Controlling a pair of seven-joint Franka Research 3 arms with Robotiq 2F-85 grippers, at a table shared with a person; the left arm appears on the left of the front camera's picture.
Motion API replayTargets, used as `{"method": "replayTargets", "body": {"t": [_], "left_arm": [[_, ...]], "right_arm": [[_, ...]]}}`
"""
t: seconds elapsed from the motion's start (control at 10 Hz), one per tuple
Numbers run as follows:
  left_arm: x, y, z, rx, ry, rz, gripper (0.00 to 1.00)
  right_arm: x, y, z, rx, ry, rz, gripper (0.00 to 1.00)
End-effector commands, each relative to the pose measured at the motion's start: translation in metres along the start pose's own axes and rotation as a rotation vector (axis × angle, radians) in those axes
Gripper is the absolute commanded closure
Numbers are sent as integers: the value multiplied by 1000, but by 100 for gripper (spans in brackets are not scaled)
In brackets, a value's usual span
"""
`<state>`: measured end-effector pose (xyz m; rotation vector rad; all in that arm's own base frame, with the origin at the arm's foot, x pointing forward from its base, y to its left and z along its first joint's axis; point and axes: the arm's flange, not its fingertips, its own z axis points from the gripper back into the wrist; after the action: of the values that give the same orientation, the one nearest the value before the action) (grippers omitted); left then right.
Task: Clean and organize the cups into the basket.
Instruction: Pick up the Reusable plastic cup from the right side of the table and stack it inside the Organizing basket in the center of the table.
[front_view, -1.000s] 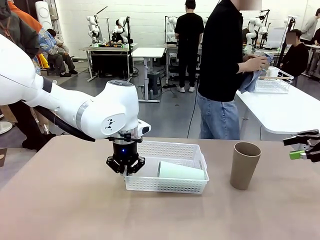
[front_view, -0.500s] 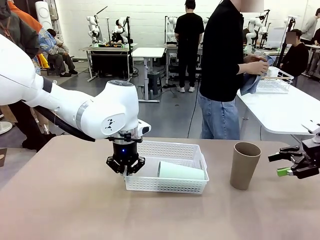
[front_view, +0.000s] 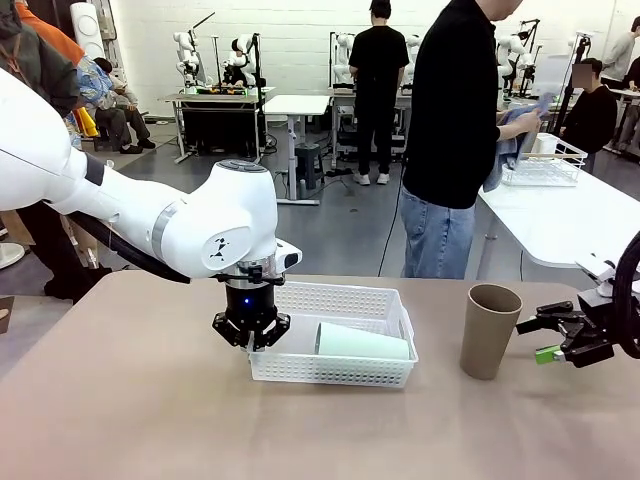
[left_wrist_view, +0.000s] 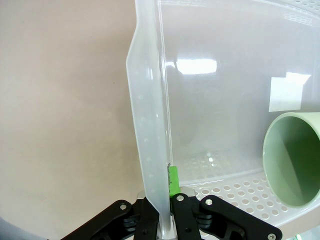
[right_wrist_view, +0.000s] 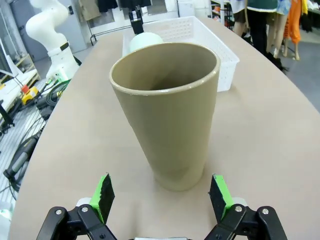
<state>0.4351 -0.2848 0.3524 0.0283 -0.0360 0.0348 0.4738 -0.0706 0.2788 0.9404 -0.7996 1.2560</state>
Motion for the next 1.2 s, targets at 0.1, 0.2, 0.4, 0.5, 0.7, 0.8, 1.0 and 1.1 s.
{"method": "replayTargets", "body": {"t": [0.1, 0.2, 0.4, 0.5, 0.7, 0.8, 1.0, 1.1], "left_arm": [[-1, 0, -2, 5, 2, -1, 100], [-1, 0, -2, 5, 2, -1, 100], [-1, 0, -2, 5, 2, -1, 100], [-1, 0, -2, 5, 2, -1, 100], [-1, 0, -2, 5, 2, -1, 100], [-1, 0, -2, 5, 2, -1, 100], [-1, 0, -2, 5, 2, -1, 100], [-1, 0, -2, 5, 2, -1, 100]], "right_arm": [[0, -9, -5, -25, -24, 59, 0], [2, -2, -1, 0, -3, 34, 0], [2, -2, -1, 0, -3, 34, 0], [2, -2, -1, 0, -3, 34, 0], [4, -4, -1, -5, -7, 46, 0], [0, -5, -12, 47, -6, 51, 0], [-4, -10, -25, 79, 16, 66, 0], [-7, -15, -31, 70, 32, 52, 0]]}}
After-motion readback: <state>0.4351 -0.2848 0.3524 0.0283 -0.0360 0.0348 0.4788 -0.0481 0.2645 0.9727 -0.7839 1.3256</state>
